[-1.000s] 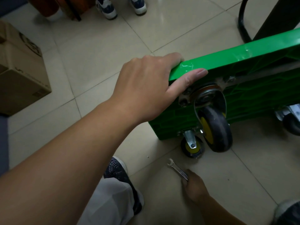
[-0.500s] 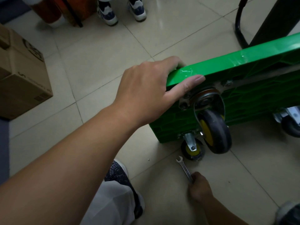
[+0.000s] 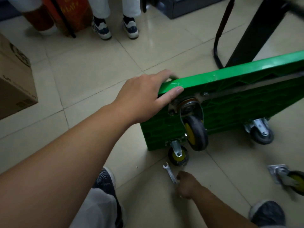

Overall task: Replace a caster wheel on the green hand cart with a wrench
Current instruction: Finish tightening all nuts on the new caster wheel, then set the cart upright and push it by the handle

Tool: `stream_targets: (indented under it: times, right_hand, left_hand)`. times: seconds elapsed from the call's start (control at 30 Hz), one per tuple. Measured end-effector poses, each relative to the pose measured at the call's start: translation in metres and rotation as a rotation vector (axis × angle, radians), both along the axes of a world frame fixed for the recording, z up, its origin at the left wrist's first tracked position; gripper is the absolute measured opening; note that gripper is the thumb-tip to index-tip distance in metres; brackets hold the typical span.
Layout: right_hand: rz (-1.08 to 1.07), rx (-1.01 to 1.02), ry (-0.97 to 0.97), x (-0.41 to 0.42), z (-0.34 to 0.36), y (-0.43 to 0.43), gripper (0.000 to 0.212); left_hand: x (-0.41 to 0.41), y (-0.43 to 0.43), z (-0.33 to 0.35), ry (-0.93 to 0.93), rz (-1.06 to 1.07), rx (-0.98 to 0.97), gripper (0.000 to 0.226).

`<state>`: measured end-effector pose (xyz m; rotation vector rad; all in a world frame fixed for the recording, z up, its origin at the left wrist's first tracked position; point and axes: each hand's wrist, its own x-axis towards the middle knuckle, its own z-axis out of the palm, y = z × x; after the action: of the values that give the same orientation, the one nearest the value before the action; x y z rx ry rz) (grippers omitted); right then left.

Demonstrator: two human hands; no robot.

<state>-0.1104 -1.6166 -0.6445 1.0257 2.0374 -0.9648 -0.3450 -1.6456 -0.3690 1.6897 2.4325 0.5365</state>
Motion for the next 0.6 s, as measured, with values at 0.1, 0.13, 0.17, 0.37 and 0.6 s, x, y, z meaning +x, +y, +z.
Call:
stream_targets:
  times: [0.1, 0.13, 0.17, 0.37, 0.6]
  right_hand:
    - [0.178, -0.020, 0.088, -0.021, 0.072, 0.000, 0.037]
    - [0.235, -0.007, 0.132, -0.028, 0.101, -0.001, 0.037]
    - [0.296, 0.018, 0.184, -0.034, 0.132, -0.002, 0.036]
    - [0.264, 0.362, 0.807, -0.052, 0.306, 0.025, 0.023]
    - [0.301, 0.730, 0.683, -0.162, 0.329, 0.139, 0.035]
  left_hand:
    - [0.003, 0.000, 0.005, 0.015, 0.010, -0.020, 0.046]
    - [0.005, 0.000, 0.007, 0.017, 0.012, -0.026, 0.046]
    - [0.006, -0.001, 0.009, 0.017, 0.012, -0.032, 0.046]
    - [0.006, -0.005, 0.017, 0.002, -0.005, -0.073, 0.045]
    - [-0.027, -0.021, 0.026, -0.168, 0.163, 0.079, 0.043]
